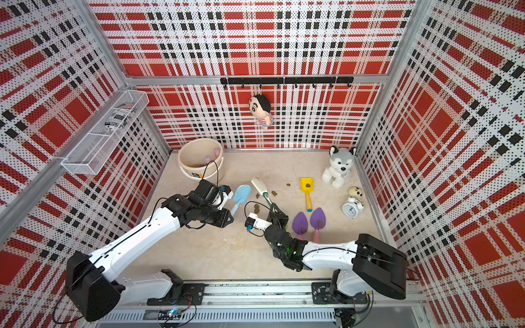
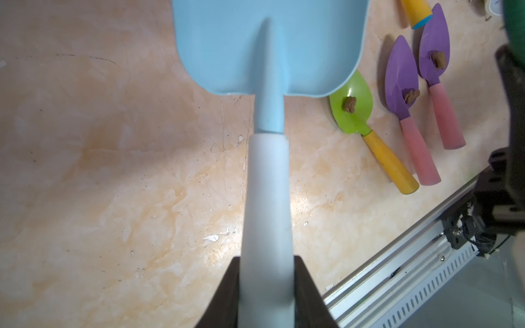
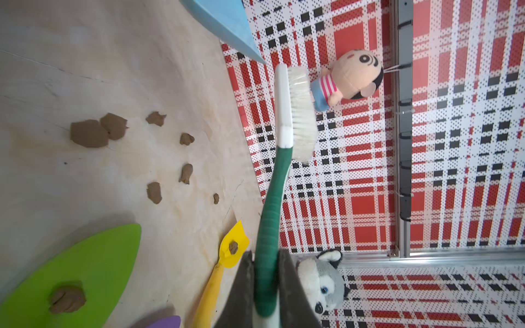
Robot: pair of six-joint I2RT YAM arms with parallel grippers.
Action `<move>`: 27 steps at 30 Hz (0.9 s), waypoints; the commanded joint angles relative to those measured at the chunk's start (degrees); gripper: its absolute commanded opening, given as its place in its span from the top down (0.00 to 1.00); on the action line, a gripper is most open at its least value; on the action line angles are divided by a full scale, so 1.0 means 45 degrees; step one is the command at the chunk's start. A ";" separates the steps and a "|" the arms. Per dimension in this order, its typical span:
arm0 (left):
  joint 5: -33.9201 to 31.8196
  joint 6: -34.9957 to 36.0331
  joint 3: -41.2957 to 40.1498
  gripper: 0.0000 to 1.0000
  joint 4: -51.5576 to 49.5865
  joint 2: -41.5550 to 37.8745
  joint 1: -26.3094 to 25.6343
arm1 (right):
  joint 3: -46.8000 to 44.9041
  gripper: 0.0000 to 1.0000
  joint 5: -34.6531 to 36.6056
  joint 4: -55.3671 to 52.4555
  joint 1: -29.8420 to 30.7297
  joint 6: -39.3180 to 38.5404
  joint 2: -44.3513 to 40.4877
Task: Brush the soil off the hand trowel and place it into the bucket
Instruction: Brush off the soil from the hand trowel.
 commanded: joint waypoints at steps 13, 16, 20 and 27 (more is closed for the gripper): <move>0.0161 0.0032 0.0261 1.00 -0.0111 -0.0053 0.0291 | 0.0813 1.00 -0.0506 -0.2007 0.1222 0.1198 0.1155; 0.0357 -0.0037 0.0263 1.00 0.0069 -0.0012 0.0241 | 0.1244 1.00 -0.0734 -0.1990 0.1513 0.0806 0.1600; 0.0408 -0.0030 0.0249 1.00 0.0129 0.0096 0.0190 | 0.1513 1.00 -0.0993 -0.1402 0.1616 0.0263 0.1976; 0.0329 0.0051 0.0139 1.00 0.0123 0.0119 0.0179 | 0.1711 1.00 -0.1310 -0.0865 0.1598 -0.0213 0.2047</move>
